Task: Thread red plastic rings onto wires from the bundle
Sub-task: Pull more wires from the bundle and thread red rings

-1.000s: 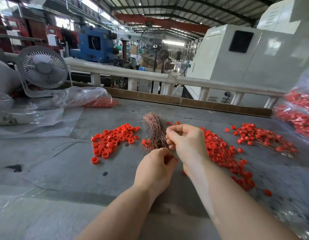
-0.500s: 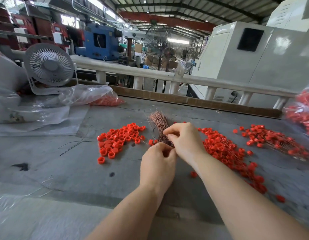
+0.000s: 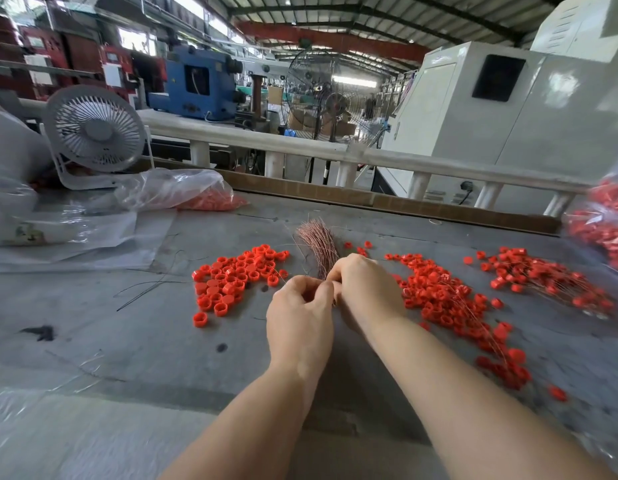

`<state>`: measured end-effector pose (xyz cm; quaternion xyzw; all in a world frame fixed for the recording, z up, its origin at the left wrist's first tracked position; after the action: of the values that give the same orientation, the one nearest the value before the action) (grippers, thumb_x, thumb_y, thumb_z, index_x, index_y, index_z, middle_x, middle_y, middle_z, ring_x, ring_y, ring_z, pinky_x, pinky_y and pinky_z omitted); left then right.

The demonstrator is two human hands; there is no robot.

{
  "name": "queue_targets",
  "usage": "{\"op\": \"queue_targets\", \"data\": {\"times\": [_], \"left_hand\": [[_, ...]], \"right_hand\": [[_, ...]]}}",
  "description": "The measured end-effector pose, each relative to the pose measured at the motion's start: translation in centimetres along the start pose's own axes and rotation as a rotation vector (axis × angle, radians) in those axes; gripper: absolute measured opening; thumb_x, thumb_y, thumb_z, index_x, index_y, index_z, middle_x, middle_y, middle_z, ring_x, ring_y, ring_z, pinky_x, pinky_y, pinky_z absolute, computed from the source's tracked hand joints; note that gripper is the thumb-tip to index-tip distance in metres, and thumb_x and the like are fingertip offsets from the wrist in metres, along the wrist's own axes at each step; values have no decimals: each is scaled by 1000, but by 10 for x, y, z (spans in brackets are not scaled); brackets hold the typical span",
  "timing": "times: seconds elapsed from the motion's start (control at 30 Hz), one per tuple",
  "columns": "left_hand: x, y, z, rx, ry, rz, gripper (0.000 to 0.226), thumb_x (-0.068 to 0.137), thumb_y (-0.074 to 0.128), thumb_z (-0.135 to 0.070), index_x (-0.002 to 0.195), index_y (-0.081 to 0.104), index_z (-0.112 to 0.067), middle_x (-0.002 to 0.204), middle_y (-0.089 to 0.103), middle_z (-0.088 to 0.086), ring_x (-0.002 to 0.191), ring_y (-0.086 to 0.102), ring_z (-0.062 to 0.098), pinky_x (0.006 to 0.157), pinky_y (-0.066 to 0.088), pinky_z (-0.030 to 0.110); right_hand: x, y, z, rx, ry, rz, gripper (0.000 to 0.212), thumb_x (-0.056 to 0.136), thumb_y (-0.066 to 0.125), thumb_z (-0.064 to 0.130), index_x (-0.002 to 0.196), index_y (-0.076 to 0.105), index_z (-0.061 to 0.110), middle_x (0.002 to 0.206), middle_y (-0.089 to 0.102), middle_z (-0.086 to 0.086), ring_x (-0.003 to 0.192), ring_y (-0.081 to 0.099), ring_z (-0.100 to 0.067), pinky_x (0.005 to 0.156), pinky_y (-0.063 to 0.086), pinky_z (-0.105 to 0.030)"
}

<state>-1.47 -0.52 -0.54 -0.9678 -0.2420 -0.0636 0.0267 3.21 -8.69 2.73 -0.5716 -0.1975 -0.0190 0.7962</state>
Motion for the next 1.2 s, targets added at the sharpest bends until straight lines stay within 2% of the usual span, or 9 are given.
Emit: {"op": "queue_targets", "data": {"times": [0.27,0.47,0.57,0.7,0.8,0.93,1.0,1.1,1.2], "left_hand": [[0,0,0,0,-8,14,17,84,60,-21,67,61,-23,57,52,-8,58,48,14,59,35,27],[-1,2,-1,41,25,24,21,85,61,-21,65,58,-27,57,54,-9,58,50,15,61,37,27],[-3,3,-3,141,113,81,20,86,62,-20,72,57,-34,68,55,-13,65,53,17,65,41,27],[-12,6,-8,354,316,166,15,86,63,-24,97,68,-33,86,55,-15,77,51,12,72,42,25],[-15,6,-7,425,395,206,13,85,65,-29,96,71,-26,81,50,-11,73,51,13,68,41,27],[-12,5,-7,339,406,226,11,82,69,-24,92,74,-21,72,51,-15,59,48,3,61,36,15],[-12,6,-10,250,386,277,10,81,69,-18,90,75,-21,74,58,-12,55,51,5,60,40,17],[-16,6,-14,64,331,371,15,82,68,-10,85,75,-23,69,63,-10,48,50,3,48,38,12],[-19,4,-16,-112,239,452,25,84,64,-6,81,74,-29,57,62,-10,48,48,0,42,36,14]], "right_hand": [[-5,-10,-6,156,61,-164,12,87,62,25,88,68,15,91,68,-4,88,59,-22,69,39,-28],[-18,-20,-11,217,91,-209,12,89,60,23,86,66,12,90,66,-4,87,58,-23,72,42,-31],[-30,-28,-14,221,69,-221,12,90,59,22,86,64,12,88,64,-2,84,57,-21,69,40,-31],[-48,-37,-20,254,2,-230,10,87,62,23,82,65,15,83,64,1,80,57,-18,71,41,-31],[-59,-36,-23,347,-67,-219,9,84,67,19,75,65,17,74,62,5,72,55,-12,65,39,-23],[-68,-29,-31,655,-70,-223,10,88,62,18,80,65,23,80,64,7,74,57,-5,69,46,-18],[-68,-26,-37,766,-8,-221,21,91,55,12,90,63,31,85,66,12,74,58,-4,71,46,-16],[-66,-24,-40,806,10,-97,48,90,47,-6,101,61,39,79,62,18,66,56,-8,65,47,-18],[-68,-23,-38,818,-34,-26,53,87,42,-14,102,66,31,78,65,13,68,58,-5,58,46,-13]]}}
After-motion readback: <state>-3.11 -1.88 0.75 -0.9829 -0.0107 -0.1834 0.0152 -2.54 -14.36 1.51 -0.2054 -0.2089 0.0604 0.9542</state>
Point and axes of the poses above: each hand's wrist, its own x-axis towards the middle knuckle, its own y-axis out of the palm, z = x × y, the point moved 2 cm from there along x, towards the middle knuckle
